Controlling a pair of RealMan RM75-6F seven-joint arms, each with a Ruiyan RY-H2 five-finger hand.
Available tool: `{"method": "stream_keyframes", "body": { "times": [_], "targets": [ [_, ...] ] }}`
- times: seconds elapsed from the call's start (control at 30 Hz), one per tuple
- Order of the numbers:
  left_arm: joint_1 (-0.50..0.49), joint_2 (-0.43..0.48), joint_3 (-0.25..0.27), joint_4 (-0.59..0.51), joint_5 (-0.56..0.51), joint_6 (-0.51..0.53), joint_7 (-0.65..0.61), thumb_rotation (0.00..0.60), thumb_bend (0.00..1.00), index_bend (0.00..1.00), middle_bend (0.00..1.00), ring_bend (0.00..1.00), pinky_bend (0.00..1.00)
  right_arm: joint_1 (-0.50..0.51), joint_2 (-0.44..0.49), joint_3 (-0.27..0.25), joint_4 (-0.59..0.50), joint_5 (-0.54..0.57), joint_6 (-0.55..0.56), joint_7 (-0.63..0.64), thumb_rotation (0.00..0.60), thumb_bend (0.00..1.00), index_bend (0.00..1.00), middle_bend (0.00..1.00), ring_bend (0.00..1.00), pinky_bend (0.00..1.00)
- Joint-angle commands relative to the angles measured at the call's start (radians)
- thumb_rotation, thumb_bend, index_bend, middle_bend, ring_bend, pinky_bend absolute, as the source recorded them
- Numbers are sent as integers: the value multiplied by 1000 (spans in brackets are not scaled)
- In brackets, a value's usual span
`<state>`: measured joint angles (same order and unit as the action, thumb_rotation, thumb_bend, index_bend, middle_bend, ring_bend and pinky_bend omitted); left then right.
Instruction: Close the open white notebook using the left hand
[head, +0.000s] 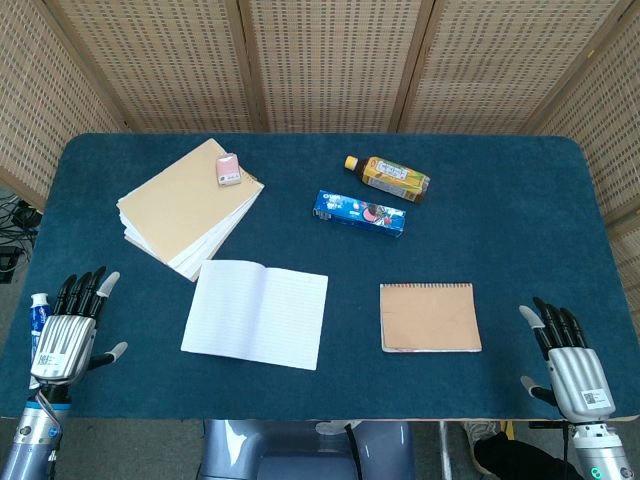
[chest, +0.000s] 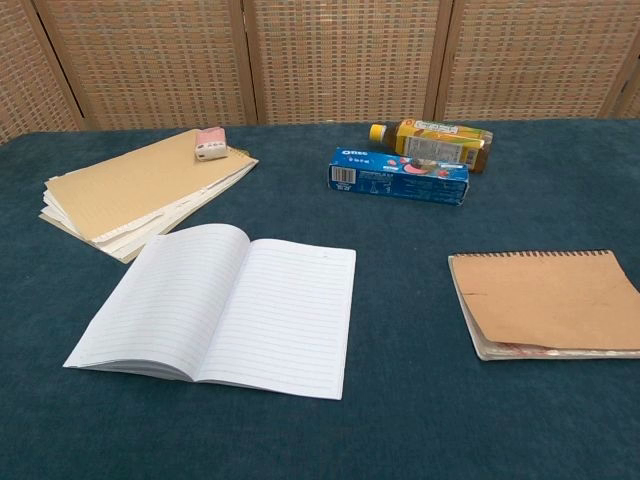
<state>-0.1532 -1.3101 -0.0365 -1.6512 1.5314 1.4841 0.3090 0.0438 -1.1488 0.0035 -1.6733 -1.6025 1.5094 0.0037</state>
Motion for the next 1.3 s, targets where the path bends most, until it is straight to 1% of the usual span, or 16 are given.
{"method": "stream_keyframes", "body": {
  "times": [0.03,0.67,0.83,0.9,1.0,1.1,1.13,1.23,1.3],
  "targets": [
    [0,-1,1,1,1,-1,2,600,6,0,0,0,0,-1,1,1,1,-3,5,2,600,113,0,0,0,0],
    [-5,-12,7,12,3,-17,10,600,5,0,0,0,0,-2,0,-1,2,-1,3,-3,600,112,0,0,0,0],
    [-15,-34,22,29,3,-51,27,600,6,0,0,0,0,-3,2,-2,0,2,1,0,600,112,0,0,0,0],
    [-24,-53,36,43,5,-80,45,600,5,0,0,0,0,-3,2,-3,-1,0,1,0,600,112,0,0,0,0],
    [-40,-85,52,69,13,-120,74,600,37,0,0,0,0,-3,2,-3,-1,0,0,0,600,112,0,0,0,0],
    [-54,-126,64,100,28,-147,103,600,93,0,0,0,0,-3,4,-1,-1,2,2,6,600,113,0,0,0,0],
    [-59,-137,66,108,32,-152,109,600,114,0,0,0,0,-3,4,-1,0,3,2,9,600,113,0,0,0,0],
    [-71,-170,64,127,36,-167,126,600,129,0,0,0,0,-3,7,2,0,7,2,17,600,113,0,0,0,0],
    [-78,-183,60,131,29,-180,138,600,157,0,0,0,0,-3,9,3,1,8,4,23,600,112,0,0,0,0]
  ]
}}
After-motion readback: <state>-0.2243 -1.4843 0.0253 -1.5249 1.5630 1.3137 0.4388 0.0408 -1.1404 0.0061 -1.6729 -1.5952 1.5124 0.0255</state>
